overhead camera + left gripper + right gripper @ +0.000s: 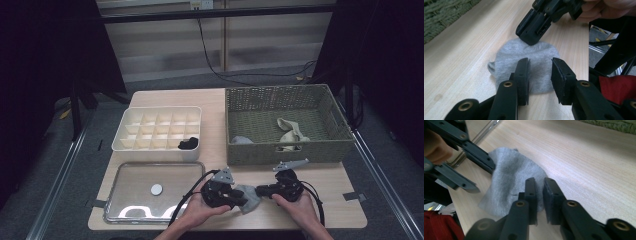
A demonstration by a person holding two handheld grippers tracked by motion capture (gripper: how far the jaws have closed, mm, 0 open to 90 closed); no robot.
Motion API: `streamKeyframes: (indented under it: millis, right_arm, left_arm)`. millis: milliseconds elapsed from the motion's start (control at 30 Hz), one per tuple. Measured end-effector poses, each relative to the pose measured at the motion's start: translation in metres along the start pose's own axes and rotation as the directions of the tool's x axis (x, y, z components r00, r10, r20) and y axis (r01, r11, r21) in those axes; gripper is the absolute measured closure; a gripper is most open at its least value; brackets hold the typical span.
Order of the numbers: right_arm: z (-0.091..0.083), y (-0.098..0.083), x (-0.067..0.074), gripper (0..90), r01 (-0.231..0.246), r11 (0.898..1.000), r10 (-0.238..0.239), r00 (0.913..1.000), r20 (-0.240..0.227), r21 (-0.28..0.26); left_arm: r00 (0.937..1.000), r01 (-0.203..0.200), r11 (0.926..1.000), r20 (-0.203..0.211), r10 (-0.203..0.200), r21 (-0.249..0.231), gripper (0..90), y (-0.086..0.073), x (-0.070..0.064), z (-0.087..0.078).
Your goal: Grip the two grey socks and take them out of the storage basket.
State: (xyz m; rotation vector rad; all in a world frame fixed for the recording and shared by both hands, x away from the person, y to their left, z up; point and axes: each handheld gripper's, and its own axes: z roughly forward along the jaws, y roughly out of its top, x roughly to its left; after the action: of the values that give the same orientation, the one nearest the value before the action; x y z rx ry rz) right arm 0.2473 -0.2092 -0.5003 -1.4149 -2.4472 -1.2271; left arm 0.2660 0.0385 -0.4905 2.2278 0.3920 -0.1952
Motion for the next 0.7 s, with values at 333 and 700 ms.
streamKeyframes:
  millis: [333, 700]
  right_arm:
    - [-0.013, 0.003, -0.001, 89.4, -0.018, 0.997, 0.016, 0.9996, -0.025, -0.077]
    - [-0.031, 0.013, 0.000, 90.0, -0.025, 0.986, 0.012, 0.9969, -0.078, -0.165]
  left_arm:
    - [0.9996, -0.012, 0.9997, -0.024, 0.013, 0.022, 74.5, -0.002, 0.006, 0.009]
    - [0.9996, -0.015, 0.9996, -0.023, 0.016, 0.024, 84.4, 0.000, 0.012, 0.012]
